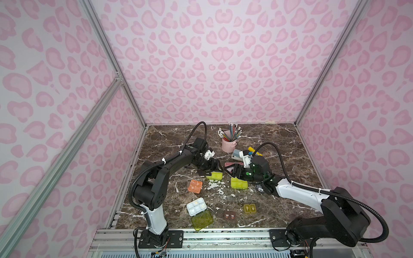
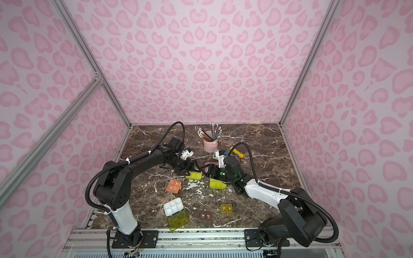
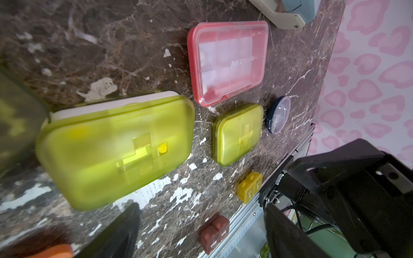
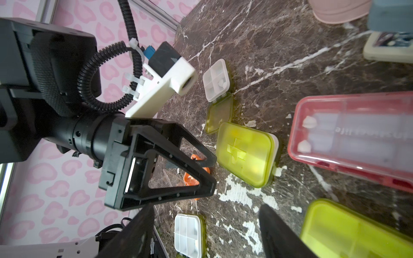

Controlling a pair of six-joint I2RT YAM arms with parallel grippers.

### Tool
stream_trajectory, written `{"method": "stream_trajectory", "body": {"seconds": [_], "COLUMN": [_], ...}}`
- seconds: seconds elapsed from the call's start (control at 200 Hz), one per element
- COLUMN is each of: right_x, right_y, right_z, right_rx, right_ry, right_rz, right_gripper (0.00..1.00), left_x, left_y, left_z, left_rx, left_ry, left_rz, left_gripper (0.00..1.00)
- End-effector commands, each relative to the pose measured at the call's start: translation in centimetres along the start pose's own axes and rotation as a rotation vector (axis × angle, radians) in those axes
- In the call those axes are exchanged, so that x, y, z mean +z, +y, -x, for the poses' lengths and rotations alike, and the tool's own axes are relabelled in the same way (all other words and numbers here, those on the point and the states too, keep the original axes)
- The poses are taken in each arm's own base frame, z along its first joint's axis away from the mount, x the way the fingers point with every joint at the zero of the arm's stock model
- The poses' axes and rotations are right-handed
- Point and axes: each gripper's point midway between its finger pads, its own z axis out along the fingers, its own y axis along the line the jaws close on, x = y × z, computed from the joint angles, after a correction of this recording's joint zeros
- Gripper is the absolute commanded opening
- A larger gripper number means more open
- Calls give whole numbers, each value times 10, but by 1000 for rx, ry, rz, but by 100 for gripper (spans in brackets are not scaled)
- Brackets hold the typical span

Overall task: Close pillboxes
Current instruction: Close the lid on the pillbox.

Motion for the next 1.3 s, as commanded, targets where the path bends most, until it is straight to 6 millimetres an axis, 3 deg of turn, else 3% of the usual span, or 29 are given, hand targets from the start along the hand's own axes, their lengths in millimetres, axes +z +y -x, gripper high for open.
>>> {"method": "stream_trajectory", "body": {"seconds": [0.0,0.53,0.875,1.295], "right_x": [-2,-20,-17,4], "right_y": [-4,-8,-7,-4], "right_z": [-2,-4,-4,-7], "right_rx": [-13,-40,-59,-65], "right_ry": [-1,-23,-5,61], "right_rz": [-18,-64,-66,-47], "right_gripper": [75,75,74,71], "left_x": [0,-16,-41,-2], "left_y": [-1,9,-1,-3], "left_z": [0,9,16,26], "left_rx": [2,41,50,-10], "left_ry": [-6,-36,-82,-62], "left_rz": [3,87,61,-47], "left_gripper": [88,89,89,88]}}
